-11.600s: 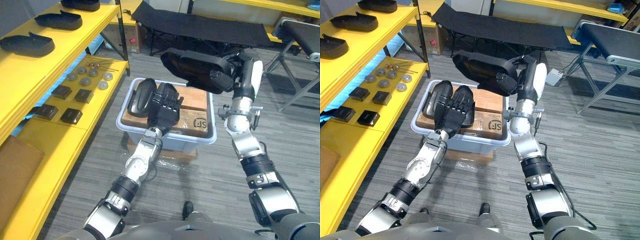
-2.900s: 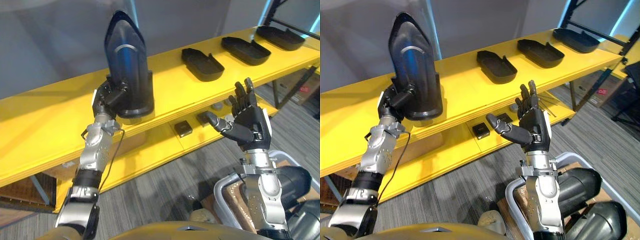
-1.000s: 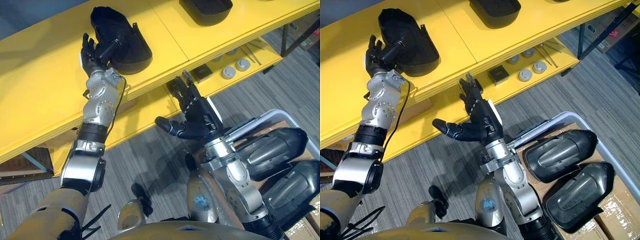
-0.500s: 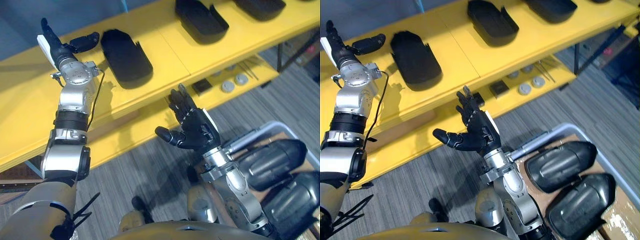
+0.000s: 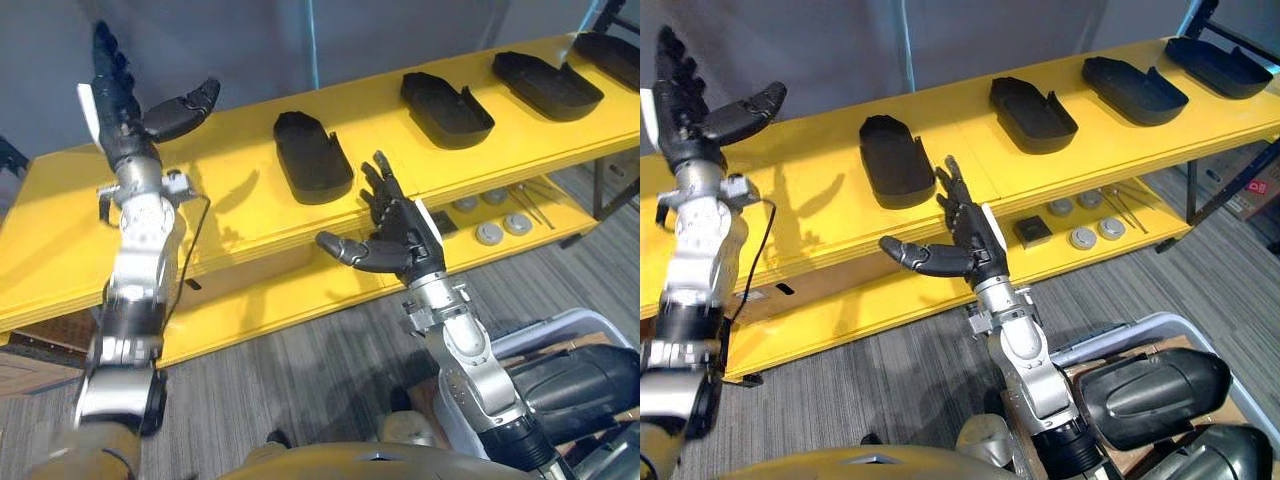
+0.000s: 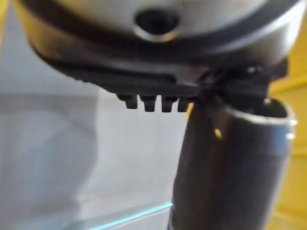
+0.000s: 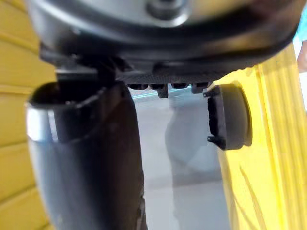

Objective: Walk over and take three plastic housings, then place them on the shelf

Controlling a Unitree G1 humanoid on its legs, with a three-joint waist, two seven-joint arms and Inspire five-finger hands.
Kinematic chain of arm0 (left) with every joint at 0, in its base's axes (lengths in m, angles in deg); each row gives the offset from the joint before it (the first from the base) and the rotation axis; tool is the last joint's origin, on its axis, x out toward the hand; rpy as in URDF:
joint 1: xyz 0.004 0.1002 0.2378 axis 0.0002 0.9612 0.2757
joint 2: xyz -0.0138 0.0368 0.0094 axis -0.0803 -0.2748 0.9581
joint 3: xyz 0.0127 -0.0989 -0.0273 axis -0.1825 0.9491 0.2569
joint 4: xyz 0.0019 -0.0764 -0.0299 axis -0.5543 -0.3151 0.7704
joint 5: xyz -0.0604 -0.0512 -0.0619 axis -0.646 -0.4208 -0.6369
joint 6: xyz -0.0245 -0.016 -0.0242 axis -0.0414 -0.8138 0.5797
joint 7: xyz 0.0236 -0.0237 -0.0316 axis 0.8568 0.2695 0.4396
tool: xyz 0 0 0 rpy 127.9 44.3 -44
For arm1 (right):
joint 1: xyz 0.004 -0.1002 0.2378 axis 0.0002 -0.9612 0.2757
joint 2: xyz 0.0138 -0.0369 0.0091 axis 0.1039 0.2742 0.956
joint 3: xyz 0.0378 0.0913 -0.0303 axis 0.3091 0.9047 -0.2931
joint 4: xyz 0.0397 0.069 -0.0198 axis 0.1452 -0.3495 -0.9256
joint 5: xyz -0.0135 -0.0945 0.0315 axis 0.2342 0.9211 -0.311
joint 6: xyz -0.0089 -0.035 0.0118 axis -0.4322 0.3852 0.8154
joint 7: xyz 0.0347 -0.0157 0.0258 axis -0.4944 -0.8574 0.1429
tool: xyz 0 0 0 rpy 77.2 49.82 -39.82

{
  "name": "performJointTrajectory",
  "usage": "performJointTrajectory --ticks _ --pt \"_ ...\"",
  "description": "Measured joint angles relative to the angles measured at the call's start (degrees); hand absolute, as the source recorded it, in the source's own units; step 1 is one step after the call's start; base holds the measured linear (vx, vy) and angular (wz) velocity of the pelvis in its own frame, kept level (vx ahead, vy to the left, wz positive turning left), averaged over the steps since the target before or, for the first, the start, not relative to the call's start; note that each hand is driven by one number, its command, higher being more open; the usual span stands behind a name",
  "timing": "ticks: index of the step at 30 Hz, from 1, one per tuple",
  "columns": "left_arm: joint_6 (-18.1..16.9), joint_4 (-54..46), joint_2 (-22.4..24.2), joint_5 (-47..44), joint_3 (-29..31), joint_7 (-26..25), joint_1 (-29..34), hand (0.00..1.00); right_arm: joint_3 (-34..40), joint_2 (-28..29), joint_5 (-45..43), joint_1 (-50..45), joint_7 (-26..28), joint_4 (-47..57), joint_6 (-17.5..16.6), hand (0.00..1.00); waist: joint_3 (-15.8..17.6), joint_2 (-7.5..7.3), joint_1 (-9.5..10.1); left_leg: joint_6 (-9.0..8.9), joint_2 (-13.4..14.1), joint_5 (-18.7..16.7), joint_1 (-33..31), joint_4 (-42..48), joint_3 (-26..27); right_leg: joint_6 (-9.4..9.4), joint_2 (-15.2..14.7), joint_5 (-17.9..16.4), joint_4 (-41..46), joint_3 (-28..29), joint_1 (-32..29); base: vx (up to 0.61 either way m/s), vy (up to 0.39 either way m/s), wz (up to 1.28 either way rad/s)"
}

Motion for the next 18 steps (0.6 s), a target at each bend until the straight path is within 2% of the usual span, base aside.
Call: performJointTrajectory --ticks 1,2,4,6,9,10,12,15,18 --pt "-2.9 -7.2 3.2 1.0 1.1 0.2 7.2 1.0 1.5 0.0 0.7 -1.5 -0.4 -0.1 0.0 1.0 -0.6 0.28 0.59 0.0 0.0 0.0 0.0 0.0 -1.2 0.05 0.0 -0.3 0.0 -1.3 0.9 0.0 -0.018 0.39" --pt "-4.2 -9.8 4.9 2.0 1.5 0.6 10.8 1.0 2.2 0.0 1.0 -2.3 -0.7 -0.1 0.0 1.0 -1.0 0.34 1.04 -0.03 0.0 0.0 0.1 0.0 -1.9 0.15 -0.1 -0.7 0.0 -1.9 1.4 0.0 -0.02 0.43" --pt "-8.0 -15.1 10.5 4.1 2.9 1.9 22.4 1.0 4.1 0.1 0.9 -4.9 -1.4 -1.0 0.0 1.0 -2.9 0.42 3.77 -0.26 0.0 0.2 0.0 -0.3 -3.7 0.07 -0.1 -1.5 0.0 -3.9 2.6 -0.03 -0.03 0.44" --pt "-8.9 -15.3 13.9 3.7 4.1 2.6 28.8 1.0 4.4 0.4 0.9 -5.3 -1.5 -2.0 0.0 1.0 -3.4 0.16 5.57 -0.19 0.0 0.3 0.0 -0.6 -5.3 0.0 -0.1 -2.5 0.2 -5.7 3.4 -0.07 -0.024 0.43" --pt "-9.7 -15.3 16.9 1.4 3.9 3.7 33.6 1.0 4.1 2.5 0.9 -5.4 -2.3 -2.2 -0.1 1.0 -3.7 -0.52 7.16 -0.72 0.0 1.3 -0.1 -2.0 -6.4 -0.31 0.0 -2.9 0.3 -7.1 3.4 -0.08 -0.017 0.26" --pt "-9.7 -15.3 18.0 0.4 2.5 5.2 35.8 1.0 3.5 4.5 1.0 -5.7 -3.9 -2.2 -0.2 1.0 -4.2 -1.32 7.66 -0.91 -0.1 2.1 -0.1 -3.3 -7.2 -0.37 -0.1 -2.9 0.3 -8.0 3.3 -0.06 -0.01 0.23" --pt "-9.8 -15.3 18.1 -0.9 1.1 6.8 36.5 1.0 3.1 5.2 1.0 -5.8 -5.1 -2.2 -0.3 1.0 -4.4 -1.92 8.17 -0.88 -0.2 2.4 -0.2 -3.7 -7.5 -0.37 -0.1 -2.9 0.3 -8.3 3.3 -0.04 0.0 0.15" --pt "-10.6 -15.3 18.4 -3.1 -2.1 11.6 37.7 1.0 2.7 6.7 0.4 -6.0 -7.7 -2.2 -1.2 1.0 -5.2 -3.12 8.05 -0.69 -0.5 2.9 -0.3 -4.4 -7.8 -0.4 -0.4 -2.9 0.4 -8.6 3.0 0.0 0.008 0.05" --pt "-10.9 -16.1 18.4 -2.9 -2.2 13.3 37.6 1.0 2.9 6.7 0.4 -6.0 -8.9 -2.4 -2.0 1.0 -5.3 -3.21 7.82 -0.64 -0.5 3.0 -1.1 -4.4 -7.9 -0.6 -0.3 -2.8 0.4 -8.8 2.4 0.02 0.001 0.01"
